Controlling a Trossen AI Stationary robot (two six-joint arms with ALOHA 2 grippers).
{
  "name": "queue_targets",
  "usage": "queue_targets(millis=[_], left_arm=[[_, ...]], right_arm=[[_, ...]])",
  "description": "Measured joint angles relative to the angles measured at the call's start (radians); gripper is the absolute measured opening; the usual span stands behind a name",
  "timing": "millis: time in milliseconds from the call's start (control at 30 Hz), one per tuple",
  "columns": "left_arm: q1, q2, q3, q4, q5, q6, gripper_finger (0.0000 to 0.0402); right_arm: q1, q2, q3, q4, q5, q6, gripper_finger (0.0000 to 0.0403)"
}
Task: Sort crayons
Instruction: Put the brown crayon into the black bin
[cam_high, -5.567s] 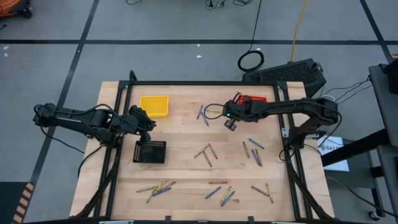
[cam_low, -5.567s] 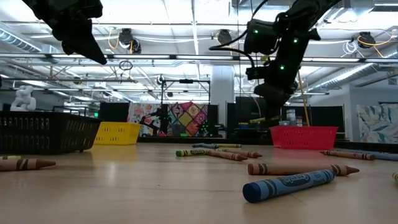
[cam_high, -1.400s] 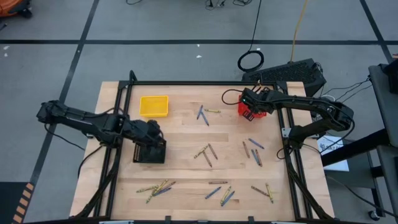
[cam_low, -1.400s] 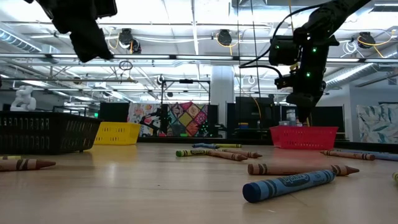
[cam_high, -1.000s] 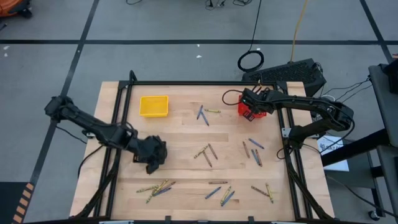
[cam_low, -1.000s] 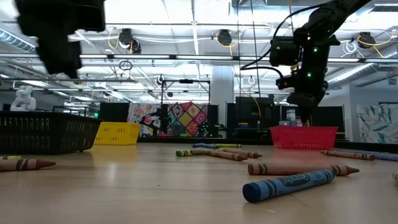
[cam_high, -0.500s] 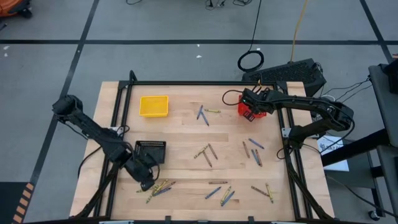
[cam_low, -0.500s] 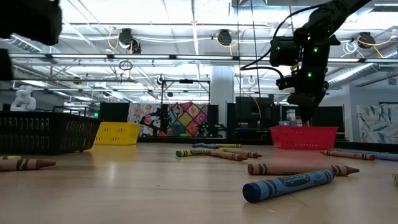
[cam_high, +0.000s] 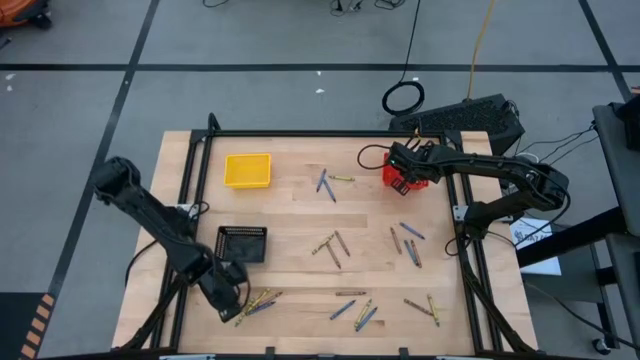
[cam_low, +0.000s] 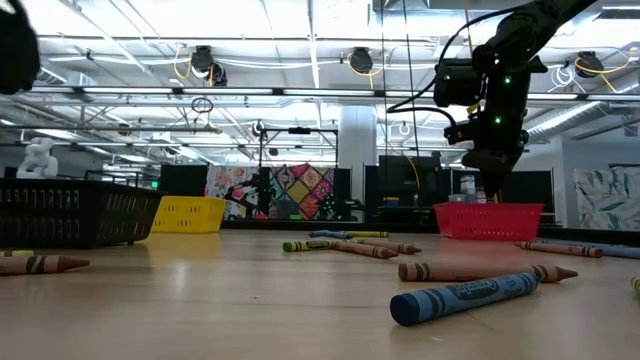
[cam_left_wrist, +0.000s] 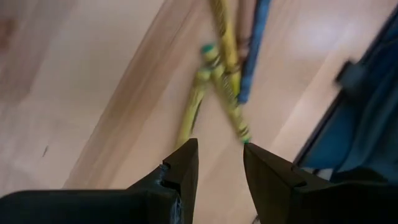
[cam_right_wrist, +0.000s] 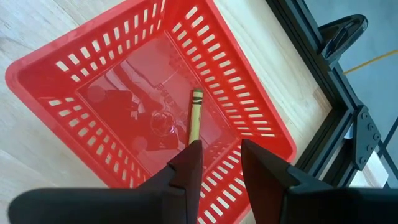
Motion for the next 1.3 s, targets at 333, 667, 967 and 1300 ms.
queue_targets(millis=[333, 667, 967, 1300], left_arm=[[-0.006, 0.014, 0.001, 0.045, -0.037, 0.0, 0.0132], [0.054, 0.115, 0.001, 0.211, -0.019, 0.114, 0.0132], [0.12, 0.182, 0.057, 0.224, -0.007, 0.262, 0.0132], [0.235, 0.233, 0.074, 0.221, 0.049, 0.388, 0.0132]], right_arm=[[0.0, 0.0, 0.0, 0.008, 0.0, 0.0, 0.0098], [0.0, 0.0, 0.0, 0.008, 0.0, 0.003, 0.0098], [0.0, 0.0, 0.0, 0.027, 0.0, 0.003, 0.0098], [0.0, 0.0, 0.0, 0.057, 0.0, -0.034, 0.0098]])
